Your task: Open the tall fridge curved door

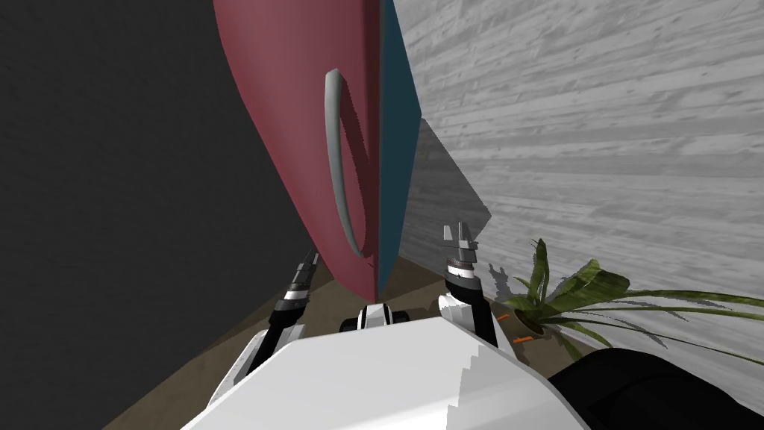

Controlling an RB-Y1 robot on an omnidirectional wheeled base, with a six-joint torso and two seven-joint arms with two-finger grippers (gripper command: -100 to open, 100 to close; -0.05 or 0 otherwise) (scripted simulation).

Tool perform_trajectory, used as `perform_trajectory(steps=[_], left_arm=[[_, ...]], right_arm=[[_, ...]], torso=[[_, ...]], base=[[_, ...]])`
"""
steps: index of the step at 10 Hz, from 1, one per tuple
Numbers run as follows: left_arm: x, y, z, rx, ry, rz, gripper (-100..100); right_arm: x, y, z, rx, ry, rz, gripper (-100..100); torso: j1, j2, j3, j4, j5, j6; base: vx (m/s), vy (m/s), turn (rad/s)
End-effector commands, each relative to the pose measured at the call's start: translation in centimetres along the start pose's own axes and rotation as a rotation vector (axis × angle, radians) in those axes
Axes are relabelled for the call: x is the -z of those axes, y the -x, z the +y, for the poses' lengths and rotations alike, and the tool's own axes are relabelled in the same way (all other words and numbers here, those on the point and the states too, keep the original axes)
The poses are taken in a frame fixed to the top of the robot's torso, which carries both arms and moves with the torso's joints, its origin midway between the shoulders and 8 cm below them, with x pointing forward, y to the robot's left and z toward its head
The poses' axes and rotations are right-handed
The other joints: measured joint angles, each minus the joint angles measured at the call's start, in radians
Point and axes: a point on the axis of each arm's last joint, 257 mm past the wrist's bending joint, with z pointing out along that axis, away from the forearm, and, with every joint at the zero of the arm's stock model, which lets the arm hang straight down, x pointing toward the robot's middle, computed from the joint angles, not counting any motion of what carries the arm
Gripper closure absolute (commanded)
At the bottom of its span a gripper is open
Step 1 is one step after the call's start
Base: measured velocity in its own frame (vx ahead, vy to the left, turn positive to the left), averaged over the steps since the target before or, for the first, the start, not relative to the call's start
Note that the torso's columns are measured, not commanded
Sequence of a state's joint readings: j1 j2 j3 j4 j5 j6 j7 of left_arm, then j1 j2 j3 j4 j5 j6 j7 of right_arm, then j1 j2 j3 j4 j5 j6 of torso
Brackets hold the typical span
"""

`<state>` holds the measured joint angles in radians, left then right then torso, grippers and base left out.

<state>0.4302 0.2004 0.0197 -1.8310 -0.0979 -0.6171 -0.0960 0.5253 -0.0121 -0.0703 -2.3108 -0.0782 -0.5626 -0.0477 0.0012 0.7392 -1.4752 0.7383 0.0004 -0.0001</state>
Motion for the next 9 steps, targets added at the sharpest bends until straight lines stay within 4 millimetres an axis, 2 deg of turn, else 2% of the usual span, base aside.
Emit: perform_trajectory(steps=[1, 9], left_arm=[[0.5, 0.0, 1.5, -0.029, 0.013, 0.007, -100], [3.5, -0.5, 6.9, -0.125, 0.069, 0.027, -100]], right_arm=[[0.0, 0.0, 0.0, 0.000, 0.000, 0.000, 0], [0.0, 0.0, 0.0, 0.000, 0.000, 0.000, 0]], torso=[[-0.001, -0.001, -0.001, 0.000, 0.000, 0.000], [0.000, -0.001, -0.001, 0.000, 0.000, 0.000]], base=[[0.033, -0.072, 0.021], [0.037, -0.089, 0.034]])
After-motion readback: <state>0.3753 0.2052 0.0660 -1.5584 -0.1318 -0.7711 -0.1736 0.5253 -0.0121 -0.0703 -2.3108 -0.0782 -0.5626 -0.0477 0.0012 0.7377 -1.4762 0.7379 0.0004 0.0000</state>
